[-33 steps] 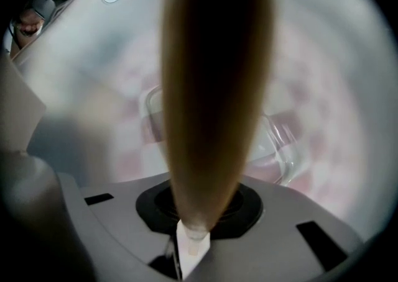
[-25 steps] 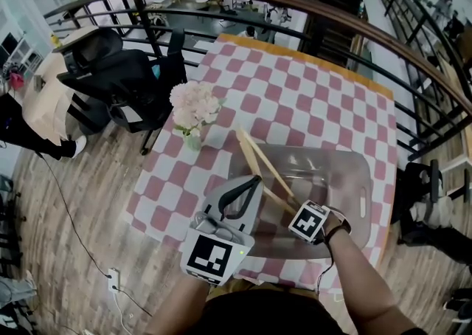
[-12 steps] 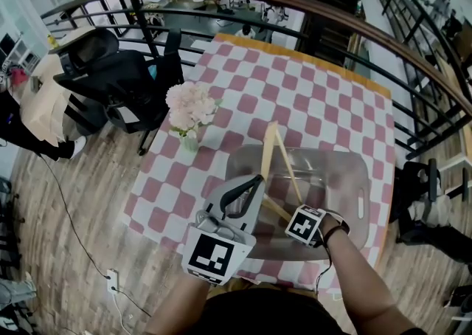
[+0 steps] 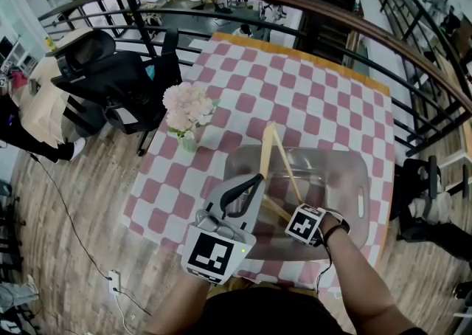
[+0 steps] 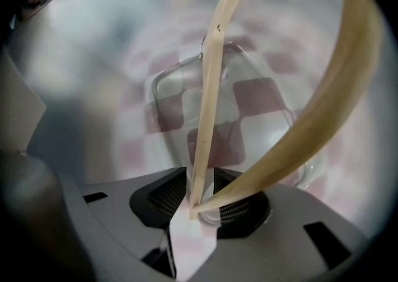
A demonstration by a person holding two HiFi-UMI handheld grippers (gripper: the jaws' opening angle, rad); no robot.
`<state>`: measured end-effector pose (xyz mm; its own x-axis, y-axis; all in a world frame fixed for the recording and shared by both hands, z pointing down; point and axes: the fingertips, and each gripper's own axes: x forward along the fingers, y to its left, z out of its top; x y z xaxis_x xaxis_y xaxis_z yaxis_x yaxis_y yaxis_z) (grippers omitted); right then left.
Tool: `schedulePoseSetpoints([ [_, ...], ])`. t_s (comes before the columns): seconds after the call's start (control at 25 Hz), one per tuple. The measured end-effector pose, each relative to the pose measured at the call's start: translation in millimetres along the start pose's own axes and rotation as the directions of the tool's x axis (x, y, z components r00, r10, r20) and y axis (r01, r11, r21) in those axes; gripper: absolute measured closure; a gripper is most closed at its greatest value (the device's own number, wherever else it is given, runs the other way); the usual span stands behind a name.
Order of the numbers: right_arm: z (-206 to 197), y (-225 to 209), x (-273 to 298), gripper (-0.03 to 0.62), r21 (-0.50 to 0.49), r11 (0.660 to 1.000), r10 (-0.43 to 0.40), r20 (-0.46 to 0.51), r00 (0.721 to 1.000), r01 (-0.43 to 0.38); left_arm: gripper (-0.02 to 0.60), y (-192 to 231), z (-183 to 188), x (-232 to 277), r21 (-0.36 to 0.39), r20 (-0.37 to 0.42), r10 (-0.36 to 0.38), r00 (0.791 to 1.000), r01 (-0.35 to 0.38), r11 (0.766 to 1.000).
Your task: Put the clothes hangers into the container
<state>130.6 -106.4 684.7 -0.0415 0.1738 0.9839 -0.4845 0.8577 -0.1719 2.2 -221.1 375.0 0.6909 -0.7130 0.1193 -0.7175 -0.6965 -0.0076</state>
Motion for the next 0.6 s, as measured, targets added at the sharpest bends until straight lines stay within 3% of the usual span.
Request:
schedulePoseSetpoints([
  [0.6, -7.3, -14.3, -25.7, 0.430, 0.020, 0.998, -0.068, 0.012, 0.998, 0.068, 0.572, -7.3, -0.1, 1.8, 0.032, -0.007, -0.029, 1.000, 0.029, 0.999],
])
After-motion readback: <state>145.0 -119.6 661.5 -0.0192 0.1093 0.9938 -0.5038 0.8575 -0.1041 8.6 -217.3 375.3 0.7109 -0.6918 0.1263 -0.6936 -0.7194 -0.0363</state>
